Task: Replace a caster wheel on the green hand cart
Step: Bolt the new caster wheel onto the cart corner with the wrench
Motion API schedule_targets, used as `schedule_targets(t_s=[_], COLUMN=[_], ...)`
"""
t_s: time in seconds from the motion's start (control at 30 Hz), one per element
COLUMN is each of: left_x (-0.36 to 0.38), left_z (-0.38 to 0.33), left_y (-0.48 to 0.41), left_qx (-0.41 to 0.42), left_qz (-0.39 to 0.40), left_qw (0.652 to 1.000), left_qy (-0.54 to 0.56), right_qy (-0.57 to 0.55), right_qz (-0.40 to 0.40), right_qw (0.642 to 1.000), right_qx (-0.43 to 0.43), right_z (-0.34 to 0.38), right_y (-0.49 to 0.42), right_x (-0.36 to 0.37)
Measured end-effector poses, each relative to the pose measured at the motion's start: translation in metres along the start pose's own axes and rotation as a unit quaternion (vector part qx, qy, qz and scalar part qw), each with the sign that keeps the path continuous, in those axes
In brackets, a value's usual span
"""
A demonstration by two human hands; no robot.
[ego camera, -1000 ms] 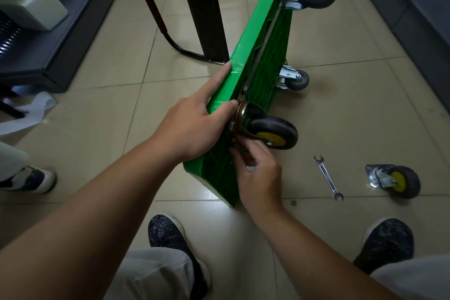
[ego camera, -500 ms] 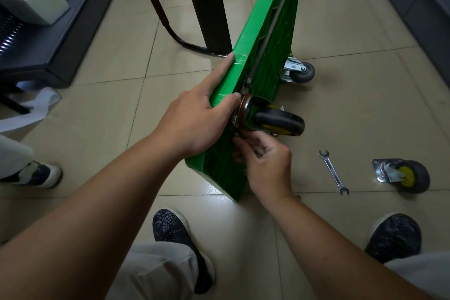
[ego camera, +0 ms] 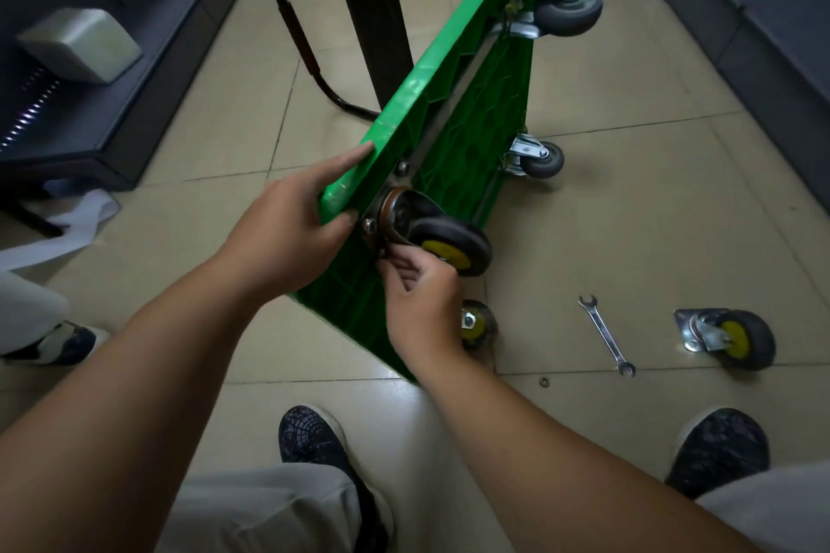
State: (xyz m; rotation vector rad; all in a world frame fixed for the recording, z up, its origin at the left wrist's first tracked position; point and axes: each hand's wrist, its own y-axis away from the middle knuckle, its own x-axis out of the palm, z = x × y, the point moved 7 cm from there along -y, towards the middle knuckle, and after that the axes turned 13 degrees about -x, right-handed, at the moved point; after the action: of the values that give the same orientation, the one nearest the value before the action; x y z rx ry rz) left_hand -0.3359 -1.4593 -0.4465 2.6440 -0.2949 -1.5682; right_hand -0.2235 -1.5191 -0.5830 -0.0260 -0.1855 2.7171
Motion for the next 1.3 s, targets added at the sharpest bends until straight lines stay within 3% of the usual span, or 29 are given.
schedule_targets(t_s=[0.1,0.2,0.43,0.63,0.93,1.17,1.3], left_x=[-0.008,-0.011,0.013,0.1,0.113,0.108,0.11], left_z=[0.008,0.011,-0.034,-0.07,-0.067,-0.074,-0.072], left_y=[-0.005,-0.005,0.019,0.061,0.036,0.025,0.021], left_qx=[-0.002,-0.01,0.078,0.225,0.216,0.217,0.21], left_qz=[-0.023,-0.049,-0.145,-0.036,-0.051,-0.071,-0.051], left_qw=[1.0,0.997,0.976,0.953,0.957,0.962,0.964], left_qy=[-0.016,-0.054,-0.14,-0.201,-0.19,-0.153,-0.153], right_qy=[-0.029,0.065,0.25,0.34,0.369,0.389,0.393], right_qz=[0.12,0.191,0.111,0.1,0.154,0.226,0.209], right_qw=[0.992,0.977,0.959,0.935,0.905,0.875,0.878], right_qx=[-0.015,-0.063,-0.074,-0.014,0.142,0.178,0.178], right_z=[-0.001,-0.016,-0.071,-0.139,-0.242,-0.282,-0.287], right_y=[0.006,0.02,0.026,0.034,0.051,0.046,0.048], right_x=[0.011,-0.013,-0.102,-0.168,-0.211,-0.208,-0.21])
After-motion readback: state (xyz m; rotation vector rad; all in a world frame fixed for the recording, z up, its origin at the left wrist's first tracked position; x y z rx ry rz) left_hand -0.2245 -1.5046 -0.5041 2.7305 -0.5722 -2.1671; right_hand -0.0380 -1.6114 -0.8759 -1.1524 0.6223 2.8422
